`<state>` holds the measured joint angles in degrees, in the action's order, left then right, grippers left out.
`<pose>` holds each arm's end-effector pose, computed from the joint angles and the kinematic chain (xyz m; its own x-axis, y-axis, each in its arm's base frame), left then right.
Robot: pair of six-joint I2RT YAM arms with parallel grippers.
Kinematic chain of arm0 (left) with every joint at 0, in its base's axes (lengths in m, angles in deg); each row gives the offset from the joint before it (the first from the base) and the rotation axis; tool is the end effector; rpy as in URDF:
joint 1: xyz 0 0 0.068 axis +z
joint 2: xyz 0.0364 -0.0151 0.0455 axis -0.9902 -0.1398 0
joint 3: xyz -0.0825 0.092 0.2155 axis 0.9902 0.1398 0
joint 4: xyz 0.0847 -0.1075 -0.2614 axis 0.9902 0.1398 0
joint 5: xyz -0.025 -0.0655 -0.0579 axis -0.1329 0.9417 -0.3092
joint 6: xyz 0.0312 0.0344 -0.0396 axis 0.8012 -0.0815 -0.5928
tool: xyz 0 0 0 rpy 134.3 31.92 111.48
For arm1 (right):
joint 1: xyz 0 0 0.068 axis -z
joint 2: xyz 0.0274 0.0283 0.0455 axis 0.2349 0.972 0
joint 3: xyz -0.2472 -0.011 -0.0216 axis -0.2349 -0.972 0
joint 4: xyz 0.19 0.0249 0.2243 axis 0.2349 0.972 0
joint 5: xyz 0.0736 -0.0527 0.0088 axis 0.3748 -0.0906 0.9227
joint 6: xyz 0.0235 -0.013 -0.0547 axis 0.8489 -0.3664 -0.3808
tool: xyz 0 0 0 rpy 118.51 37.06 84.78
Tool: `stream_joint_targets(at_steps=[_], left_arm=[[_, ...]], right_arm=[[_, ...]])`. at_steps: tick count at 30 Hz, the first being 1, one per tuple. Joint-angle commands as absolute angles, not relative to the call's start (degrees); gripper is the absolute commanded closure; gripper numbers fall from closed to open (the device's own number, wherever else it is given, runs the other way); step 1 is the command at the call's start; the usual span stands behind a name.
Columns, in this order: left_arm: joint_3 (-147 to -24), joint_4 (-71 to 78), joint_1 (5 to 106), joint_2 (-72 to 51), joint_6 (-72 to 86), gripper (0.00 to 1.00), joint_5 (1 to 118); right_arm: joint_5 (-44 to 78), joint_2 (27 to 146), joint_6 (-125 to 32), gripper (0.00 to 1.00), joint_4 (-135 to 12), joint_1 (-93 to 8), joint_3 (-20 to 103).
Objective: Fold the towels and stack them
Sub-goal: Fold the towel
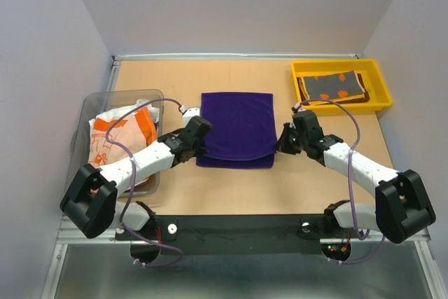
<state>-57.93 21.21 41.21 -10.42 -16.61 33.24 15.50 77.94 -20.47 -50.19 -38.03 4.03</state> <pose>0.2462 -0.1933 0.1706 -0.7050 -0.1129 -0.7002 0.0609 0.9740 -0.2184 0.2678 0.1275 0.1454 -0.8151 0.2175 -0.5369 -0.0508 0.8964 0.4404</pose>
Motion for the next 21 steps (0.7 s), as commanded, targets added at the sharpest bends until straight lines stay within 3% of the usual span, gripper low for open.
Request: stream_joint_targets(at_steps=[1,21], left_arm=[[-58.03,24.81,41.97,-8.15,-15.11,1.00,31.31],[-48.09,15.76,42.41,-16.15,-17.84,1.00,35.09]], right_arm=[[17.62,75.42,-20.20,0.99,-47.00,-38.37,5.13],[20.00,77.96,-18.27,0.99,-49.02,-39.51,-3.31]])
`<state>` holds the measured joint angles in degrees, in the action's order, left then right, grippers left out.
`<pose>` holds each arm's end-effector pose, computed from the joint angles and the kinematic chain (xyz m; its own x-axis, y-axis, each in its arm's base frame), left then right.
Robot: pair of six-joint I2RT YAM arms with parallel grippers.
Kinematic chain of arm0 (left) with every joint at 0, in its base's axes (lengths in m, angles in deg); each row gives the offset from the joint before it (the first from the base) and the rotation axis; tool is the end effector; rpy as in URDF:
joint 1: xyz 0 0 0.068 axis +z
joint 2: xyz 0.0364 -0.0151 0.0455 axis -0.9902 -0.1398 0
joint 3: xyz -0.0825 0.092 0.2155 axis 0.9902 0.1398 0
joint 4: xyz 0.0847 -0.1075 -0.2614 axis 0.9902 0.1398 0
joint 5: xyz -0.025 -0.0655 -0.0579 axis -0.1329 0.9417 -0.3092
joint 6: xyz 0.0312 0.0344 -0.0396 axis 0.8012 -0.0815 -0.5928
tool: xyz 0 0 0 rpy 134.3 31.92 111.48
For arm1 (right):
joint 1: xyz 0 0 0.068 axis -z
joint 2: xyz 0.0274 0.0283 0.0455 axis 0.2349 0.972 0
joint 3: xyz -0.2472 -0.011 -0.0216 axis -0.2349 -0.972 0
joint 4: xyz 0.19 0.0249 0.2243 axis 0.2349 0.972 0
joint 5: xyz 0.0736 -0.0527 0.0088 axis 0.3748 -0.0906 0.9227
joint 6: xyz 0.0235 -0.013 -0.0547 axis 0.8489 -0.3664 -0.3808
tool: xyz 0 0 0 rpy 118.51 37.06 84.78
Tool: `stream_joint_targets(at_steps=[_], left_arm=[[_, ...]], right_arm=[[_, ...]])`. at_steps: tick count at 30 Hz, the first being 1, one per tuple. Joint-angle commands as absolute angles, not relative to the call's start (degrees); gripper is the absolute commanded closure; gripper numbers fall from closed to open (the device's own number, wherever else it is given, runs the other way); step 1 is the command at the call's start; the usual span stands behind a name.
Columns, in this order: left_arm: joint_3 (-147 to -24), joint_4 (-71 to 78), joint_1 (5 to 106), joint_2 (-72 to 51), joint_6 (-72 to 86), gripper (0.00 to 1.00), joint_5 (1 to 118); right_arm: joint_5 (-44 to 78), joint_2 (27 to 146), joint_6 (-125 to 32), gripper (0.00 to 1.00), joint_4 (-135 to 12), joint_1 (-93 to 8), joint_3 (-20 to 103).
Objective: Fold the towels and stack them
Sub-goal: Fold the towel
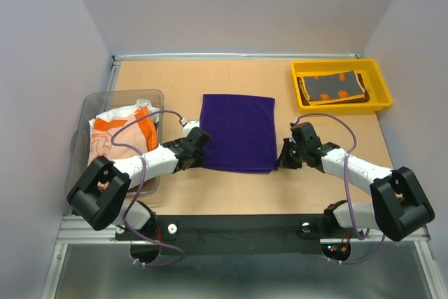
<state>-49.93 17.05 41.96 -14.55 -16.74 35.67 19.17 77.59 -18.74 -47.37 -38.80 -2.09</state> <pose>0.2321 -0.1785 0.1082 -0.7897 -0.0614 -0.6104 0.0491 0.9855 -0.1627 0.2396 0.1218 0.1079 -0.9000 0.1898 -0.3923 -0.0039 0.8966 0.4427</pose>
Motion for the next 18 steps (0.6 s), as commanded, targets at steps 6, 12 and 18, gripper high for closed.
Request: stream_joint_targets(at_steps=[6,12,18], left_arm=[[-48.09,16.46,42.33,-14.05,-18.10,1.00,34.65],[-49.06,17.96,42.41,-11.76,-18.19,1.00,35.00],[-49.85,18.92,42.41,-11.40,-17.84,1.00,35.44]], right_arm=[[21.58,75.25,-17.92,0.64,-49.11,-39.78,-4.01],[21.59,71.55,-17.47,0.34,-48.67,-42.49,-3.75],[14.48,73.56,-19.67,0.32,-44.12,-49.87,-0.77]])
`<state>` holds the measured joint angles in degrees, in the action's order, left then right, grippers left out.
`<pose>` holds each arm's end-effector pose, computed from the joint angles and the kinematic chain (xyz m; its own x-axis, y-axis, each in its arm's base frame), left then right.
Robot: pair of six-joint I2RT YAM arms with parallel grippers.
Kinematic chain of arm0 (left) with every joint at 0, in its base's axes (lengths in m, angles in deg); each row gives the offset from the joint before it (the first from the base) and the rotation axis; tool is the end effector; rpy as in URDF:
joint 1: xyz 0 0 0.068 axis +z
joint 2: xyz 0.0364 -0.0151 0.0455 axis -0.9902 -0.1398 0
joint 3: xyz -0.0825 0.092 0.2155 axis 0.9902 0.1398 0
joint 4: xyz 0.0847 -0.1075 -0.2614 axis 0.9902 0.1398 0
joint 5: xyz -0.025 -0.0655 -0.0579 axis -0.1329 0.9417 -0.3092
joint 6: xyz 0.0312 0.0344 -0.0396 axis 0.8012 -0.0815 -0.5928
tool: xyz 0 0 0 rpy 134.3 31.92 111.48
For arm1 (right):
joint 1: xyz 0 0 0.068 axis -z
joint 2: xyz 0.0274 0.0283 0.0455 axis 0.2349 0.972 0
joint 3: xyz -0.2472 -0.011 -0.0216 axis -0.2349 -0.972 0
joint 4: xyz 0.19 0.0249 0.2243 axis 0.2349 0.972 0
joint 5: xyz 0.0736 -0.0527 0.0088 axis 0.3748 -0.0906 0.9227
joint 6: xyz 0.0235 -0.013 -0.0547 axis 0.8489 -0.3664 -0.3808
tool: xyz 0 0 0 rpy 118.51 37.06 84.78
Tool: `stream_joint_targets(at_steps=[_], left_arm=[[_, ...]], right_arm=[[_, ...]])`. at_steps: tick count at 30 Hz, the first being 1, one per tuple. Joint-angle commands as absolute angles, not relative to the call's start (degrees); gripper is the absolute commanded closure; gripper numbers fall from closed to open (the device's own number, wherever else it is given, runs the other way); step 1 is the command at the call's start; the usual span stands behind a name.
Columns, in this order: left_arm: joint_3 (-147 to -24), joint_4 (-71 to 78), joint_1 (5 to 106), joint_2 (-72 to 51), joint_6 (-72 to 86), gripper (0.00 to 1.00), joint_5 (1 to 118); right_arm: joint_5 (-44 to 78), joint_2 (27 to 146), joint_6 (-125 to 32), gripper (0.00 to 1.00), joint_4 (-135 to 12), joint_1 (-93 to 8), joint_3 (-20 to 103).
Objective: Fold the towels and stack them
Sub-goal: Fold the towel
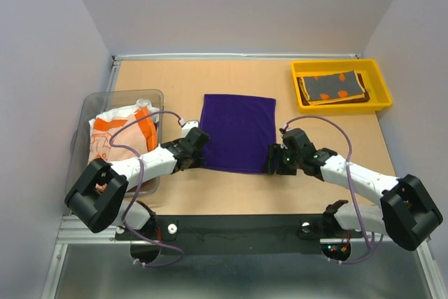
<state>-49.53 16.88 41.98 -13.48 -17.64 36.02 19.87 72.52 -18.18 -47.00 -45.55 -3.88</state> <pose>0.2310 -0.1778 0.1112 -0.7857 -0.0823 -0.6131 0.0414 0.9819 -0.1849 0.2169 0.1455 0.1190 -0.9025 0.0990 -0.4191 -0.1241 0.8721 0.4733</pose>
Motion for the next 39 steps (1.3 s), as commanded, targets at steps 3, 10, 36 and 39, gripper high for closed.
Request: stream_joint_targets(at_steps=[3,10,36,39], left_arm=[[-50.20,19.63,42.41,-10.88,-17.66,1.00,35.53],[-51.17,21.03,42.41,-9.56,-17.40,1.00,35.62],[-51.17,21.30,42.41,-10.08,-16.61,1.00,36.41],[-51.08,21.65,42.41,-9.99,-16.52,1.00,36.14]], right_arm=[[9.29,75.58,-19.32,0.32,-41.38,-52.69,1.34],[1.20,77.69,-16.68,0.48,-38.74,-56.65,3.37],[-10.75,86.66,-13.96,0.72,-39.00,-62.45,6.53],[-11.11,85.96,-14.05,0.81,-38.91,-62.45,6.01]])
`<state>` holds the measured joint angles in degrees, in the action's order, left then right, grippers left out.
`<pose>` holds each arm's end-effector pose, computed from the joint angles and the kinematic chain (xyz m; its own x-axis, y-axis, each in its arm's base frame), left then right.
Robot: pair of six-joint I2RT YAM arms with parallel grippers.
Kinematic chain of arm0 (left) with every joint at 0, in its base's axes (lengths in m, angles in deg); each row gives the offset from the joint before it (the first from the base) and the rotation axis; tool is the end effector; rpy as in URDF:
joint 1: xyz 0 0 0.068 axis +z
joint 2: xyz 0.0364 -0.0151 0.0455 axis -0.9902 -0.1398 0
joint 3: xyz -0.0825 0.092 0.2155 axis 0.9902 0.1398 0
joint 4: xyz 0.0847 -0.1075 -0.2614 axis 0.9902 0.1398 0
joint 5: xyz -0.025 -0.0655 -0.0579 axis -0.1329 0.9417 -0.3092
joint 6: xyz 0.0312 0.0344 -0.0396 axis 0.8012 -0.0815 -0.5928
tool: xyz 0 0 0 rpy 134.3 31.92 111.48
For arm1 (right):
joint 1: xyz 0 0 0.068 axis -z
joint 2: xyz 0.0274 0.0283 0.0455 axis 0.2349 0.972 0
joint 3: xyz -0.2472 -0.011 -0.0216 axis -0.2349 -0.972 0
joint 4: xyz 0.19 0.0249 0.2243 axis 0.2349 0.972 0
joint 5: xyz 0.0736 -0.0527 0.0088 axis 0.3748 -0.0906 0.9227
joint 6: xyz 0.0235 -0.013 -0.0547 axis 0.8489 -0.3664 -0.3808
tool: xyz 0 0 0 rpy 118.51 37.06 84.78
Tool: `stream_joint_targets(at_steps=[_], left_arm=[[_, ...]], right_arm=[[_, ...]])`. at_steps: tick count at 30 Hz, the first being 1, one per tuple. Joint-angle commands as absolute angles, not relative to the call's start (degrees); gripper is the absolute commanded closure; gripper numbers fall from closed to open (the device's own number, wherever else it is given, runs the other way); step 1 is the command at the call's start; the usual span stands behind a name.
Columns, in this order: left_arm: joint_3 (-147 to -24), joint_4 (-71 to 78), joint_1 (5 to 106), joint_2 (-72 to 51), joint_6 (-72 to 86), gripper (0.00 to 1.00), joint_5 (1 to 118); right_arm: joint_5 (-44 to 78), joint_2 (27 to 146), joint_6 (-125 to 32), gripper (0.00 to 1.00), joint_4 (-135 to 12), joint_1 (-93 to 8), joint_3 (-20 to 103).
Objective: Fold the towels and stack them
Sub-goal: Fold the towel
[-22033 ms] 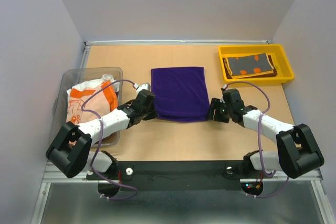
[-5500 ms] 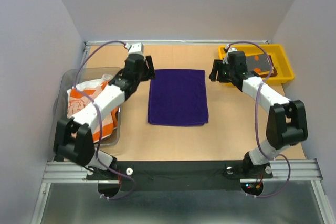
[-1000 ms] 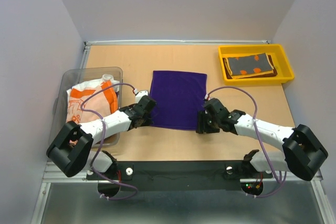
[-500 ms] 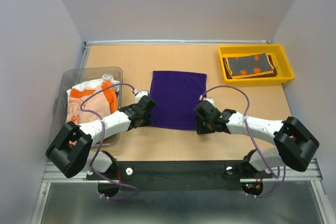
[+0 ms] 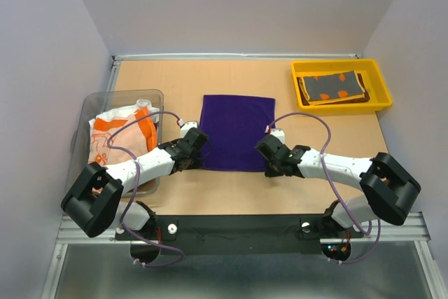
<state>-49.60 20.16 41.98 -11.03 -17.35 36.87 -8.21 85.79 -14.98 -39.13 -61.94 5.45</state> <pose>0.2267 -0.1751 0.1189 -0.7969 -0.0707 -0.5999 0.0508 0.9818 -0.1832 0.1986 0.2032 0.1048 -0.8565 -0.0765 -0.5104 -0.1254 0.9902 0.0621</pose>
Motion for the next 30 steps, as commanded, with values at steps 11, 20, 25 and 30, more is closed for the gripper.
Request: stream_joint_targets(at_steps=[11,20,25,30], left_arm=[[-51.61,24.64,42.68,-9.91,-15.56,1.00,35.09],[-51.52,24.82,43.12,-11.14,-14.15,0.99,39.13],[-50.55,23.41,43.03,-10.44,-14.15,0.85,43.17],[-50.73,23.67,42.94,-6.84,-14.76,0.62,44.14]], right_arm=[[-12.34,82.01,-13.61,0.93,-34.53,-62.45,3.37],[-8.74,82.01,-13.34,0.79,-33.47,-62.45,3.10],[-5.67,77.62,-13.52,0.57,-32.59,-62.45,3.19],[-4.43,72.78,-14.31,0.55,-29.69,-62.45,7.05]])
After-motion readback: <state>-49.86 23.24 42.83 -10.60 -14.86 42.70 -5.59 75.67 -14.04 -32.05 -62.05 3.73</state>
